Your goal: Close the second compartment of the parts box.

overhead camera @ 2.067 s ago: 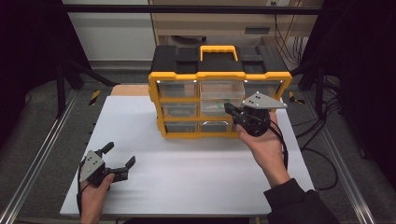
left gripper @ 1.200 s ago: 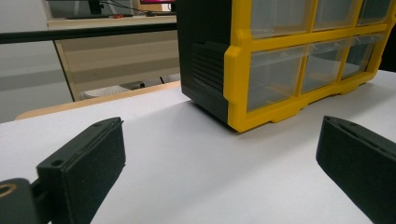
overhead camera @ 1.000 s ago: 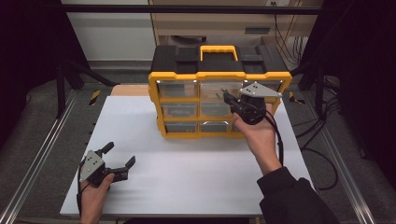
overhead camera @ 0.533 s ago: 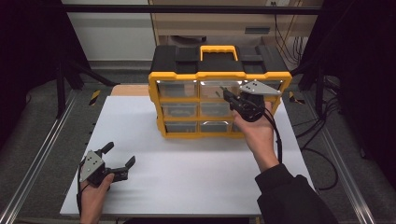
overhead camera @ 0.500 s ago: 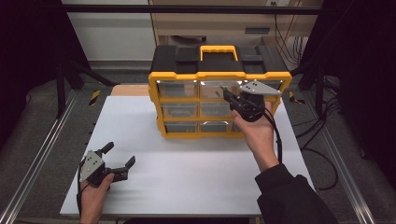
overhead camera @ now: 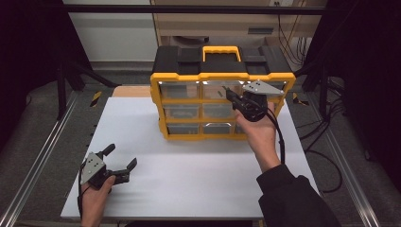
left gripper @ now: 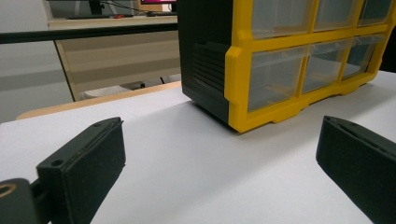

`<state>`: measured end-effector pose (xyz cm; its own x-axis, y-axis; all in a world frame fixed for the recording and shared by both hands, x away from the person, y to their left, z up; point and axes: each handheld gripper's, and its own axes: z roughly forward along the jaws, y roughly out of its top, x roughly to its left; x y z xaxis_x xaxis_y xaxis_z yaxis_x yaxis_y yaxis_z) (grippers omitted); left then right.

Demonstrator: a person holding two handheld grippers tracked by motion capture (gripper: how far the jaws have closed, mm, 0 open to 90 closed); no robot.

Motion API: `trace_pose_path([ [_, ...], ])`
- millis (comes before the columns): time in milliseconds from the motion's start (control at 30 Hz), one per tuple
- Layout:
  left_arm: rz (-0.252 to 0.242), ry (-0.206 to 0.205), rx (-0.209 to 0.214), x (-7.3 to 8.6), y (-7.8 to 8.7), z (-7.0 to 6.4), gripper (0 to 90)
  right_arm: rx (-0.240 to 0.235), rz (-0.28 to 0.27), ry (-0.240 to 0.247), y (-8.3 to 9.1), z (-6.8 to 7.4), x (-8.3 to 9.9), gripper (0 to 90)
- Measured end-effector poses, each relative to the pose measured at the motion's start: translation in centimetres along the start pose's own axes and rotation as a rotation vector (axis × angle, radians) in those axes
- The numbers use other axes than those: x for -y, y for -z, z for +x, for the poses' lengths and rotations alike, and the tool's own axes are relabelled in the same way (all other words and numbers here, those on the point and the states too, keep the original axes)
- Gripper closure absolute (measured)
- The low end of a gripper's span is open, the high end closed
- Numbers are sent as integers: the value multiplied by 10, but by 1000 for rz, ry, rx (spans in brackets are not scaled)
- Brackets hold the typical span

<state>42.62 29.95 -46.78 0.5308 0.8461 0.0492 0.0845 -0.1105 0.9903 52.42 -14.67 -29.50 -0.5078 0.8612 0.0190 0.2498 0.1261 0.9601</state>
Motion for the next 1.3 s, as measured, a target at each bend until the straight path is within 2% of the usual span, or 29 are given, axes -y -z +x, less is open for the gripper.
trace_pose_path([
  [267, 0, 2, -1, 0, 1, 0, 11, 5, -6, -13, -3, -1, 0, 900],
  [1300, -5, 12, -6, 0, 1, 2, 11, 4, -6, -7, -2, -4, 0, 900],
])
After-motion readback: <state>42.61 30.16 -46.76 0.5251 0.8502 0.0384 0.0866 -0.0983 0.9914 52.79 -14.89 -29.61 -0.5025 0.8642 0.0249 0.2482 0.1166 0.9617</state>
